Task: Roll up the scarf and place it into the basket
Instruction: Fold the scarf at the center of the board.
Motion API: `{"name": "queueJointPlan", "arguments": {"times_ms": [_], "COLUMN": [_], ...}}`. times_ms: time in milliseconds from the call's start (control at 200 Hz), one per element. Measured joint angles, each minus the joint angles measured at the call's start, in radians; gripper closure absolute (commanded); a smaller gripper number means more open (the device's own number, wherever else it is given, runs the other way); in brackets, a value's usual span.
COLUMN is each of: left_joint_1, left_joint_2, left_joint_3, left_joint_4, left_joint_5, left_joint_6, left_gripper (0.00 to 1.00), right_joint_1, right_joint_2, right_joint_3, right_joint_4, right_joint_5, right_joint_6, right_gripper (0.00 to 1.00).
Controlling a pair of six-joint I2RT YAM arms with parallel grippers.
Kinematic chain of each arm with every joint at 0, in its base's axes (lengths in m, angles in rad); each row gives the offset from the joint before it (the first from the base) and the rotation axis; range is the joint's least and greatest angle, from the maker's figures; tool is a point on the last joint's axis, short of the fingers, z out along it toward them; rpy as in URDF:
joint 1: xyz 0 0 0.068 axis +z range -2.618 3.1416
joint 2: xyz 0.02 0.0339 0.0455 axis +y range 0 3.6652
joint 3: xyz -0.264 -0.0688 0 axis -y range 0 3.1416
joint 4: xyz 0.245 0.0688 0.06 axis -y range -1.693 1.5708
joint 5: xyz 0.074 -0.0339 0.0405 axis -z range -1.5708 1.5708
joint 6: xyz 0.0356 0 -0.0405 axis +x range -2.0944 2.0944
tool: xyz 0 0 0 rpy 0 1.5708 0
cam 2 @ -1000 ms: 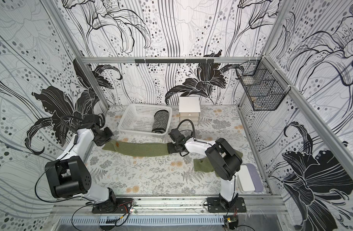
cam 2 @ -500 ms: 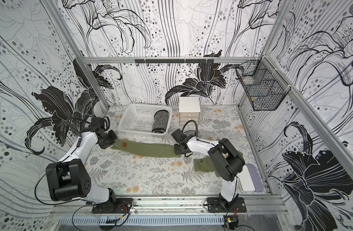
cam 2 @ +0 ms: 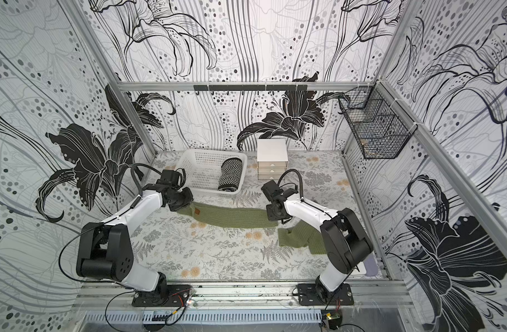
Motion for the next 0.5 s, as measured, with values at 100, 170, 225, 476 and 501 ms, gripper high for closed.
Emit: {"name": "queueJointPlan", "arguments": {"times_ms": [100, 170, 225, 476, 501], "left_joint_1": [0.0, 0.0, 0.0, 0.064, 0.071], "left_joint_2": [-0.003, -0.034, -0.084, -0.097, -0.066], "left_joint_3": [-0.003, -0.037, -0.08, -0.16, -0.157], "left_joint_4": [0.019, 0.054, 0.081, 0.161, 0.162], "left_joint_5": [-0.045, -0.084, -0.117, -0.211, -0.216], "left_joint_6": [-0.01, -0.02, -0.028, -0.09, -0.093], "left_gripper": [0.95, 0.94, 0.93, 0.56, 0.41], "right_joint_1": [-0.003, -0.011, -0.017, -0.022, -0.022], "right_joint_2": [-0.01, -0.011, -0.011, 0.018, 0.027], "right_joint_3": [0.001, 0.001, 0.001, 0.002, 0.002], "right_joint_4": [-0.005, -0.005, -0.005, 0.003, 0.006], "right_joint_5": [-0.002, -0.012, -0.019, -0.068, -0.075], "right_joint_6": [-0.002, -0.005, -0.005, -0.016, -0.016], "right_gripper": [0.6, 0.6, 0.6, 0.6, 0.6]}}
